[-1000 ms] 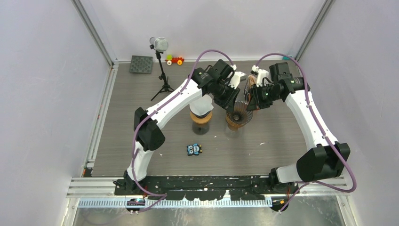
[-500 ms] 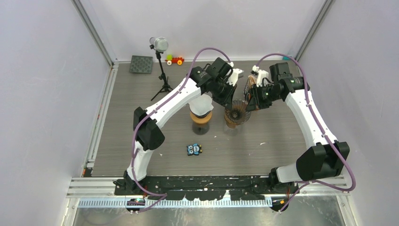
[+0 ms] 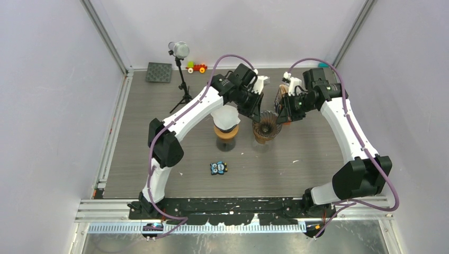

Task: Place the coffee filter in the dripper
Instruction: Place the coffee dripper in the dripper holder.

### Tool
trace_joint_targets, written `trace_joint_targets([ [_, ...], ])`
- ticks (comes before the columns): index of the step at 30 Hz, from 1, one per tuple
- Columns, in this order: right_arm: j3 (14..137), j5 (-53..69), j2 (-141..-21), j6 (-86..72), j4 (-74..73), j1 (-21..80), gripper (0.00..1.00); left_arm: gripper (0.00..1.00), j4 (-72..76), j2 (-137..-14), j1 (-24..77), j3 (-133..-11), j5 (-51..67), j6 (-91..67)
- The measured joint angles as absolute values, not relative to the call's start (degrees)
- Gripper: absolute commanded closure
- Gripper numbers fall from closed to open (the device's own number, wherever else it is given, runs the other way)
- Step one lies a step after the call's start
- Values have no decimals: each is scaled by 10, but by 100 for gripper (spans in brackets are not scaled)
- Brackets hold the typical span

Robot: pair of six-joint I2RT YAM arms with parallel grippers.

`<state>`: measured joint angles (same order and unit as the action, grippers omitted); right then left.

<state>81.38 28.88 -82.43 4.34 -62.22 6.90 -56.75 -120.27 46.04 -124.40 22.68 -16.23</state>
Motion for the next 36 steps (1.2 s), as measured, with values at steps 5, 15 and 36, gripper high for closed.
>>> trace_joint_targets([
  [5, 820, 291, -826, 43, -631, 69, 100, 100, -550, -1201, 449, -1224, 265, -188],
  [15, 821, 292, -829, 43, -637, 65, 100, 100, -549, -1204, 448, -1225, 273, -197],
  [36, 803, 314, -838, 43, -611, 56, 99, 100, -550, -1214, 446, -1231, 277, -196],
])
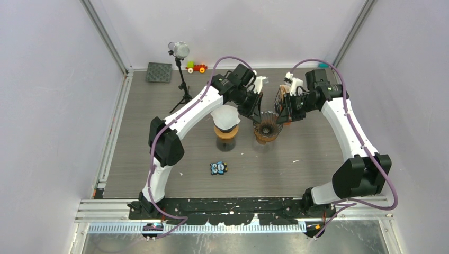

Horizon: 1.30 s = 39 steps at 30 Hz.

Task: Place the coffee filter in the dripper
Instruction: Place the coffee dripper in the dripper holder.

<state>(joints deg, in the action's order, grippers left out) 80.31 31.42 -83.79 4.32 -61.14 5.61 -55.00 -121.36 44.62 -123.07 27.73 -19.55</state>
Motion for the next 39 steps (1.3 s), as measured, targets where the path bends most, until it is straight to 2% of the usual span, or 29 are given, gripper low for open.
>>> trace_joint_targets([
  [14, 743, 315, -794, 37, -539, 56, 99, 100, -512, -1192, 446, -1187, 279, -194],
  [39, 706, 304, -787, 31, -487, 55, 99, 100, -512, -1203, 446, -1195, 279, -206],
])
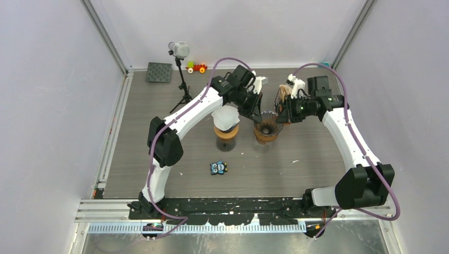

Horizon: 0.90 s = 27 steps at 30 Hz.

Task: Place the coffee filter in the dripper
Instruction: Place the coffee dripper in the dripper holder.

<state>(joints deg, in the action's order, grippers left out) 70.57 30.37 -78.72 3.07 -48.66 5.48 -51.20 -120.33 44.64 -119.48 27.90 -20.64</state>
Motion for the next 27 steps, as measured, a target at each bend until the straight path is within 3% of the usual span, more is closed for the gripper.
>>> trace_joint_targets([
  [11, 708, 301, -787, 31, -485, 55, 97, 97, -524, -1212, 445, -1211, 280, -210],
  [27, 764, 243, -801, 51, -557, 62, 61, 74, -579, -1234, 465, -1282, 261, -150],
])
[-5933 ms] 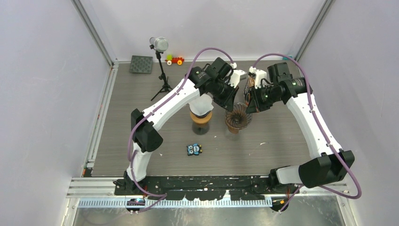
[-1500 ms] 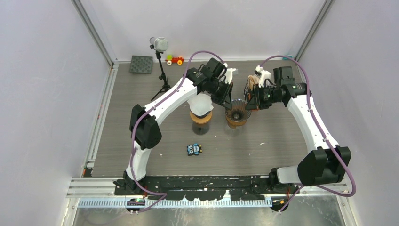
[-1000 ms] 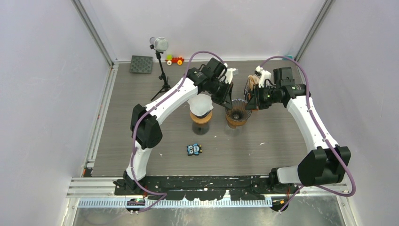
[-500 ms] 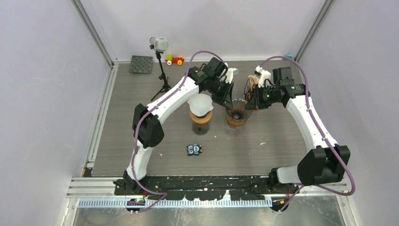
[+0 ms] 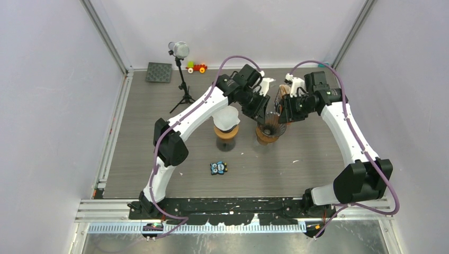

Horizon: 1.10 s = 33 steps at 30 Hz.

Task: Place the coffee filter in the dripper
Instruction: Place the coffee dripper in the dripper holder.

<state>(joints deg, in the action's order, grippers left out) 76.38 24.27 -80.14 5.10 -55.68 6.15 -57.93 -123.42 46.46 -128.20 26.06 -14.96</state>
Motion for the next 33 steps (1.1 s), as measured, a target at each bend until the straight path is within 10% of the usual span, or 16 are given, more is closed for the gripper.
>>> trace_joint_targets([
  [17, 833, 199, -792, 59, -590, 55, 44, 47, -616, -1235, 460, -1330, 244, -122],
  [33, 844, 137, -816, 57, -496, -24, 56, 32, -605, -1215, 457, -1376, 275, -99],
])
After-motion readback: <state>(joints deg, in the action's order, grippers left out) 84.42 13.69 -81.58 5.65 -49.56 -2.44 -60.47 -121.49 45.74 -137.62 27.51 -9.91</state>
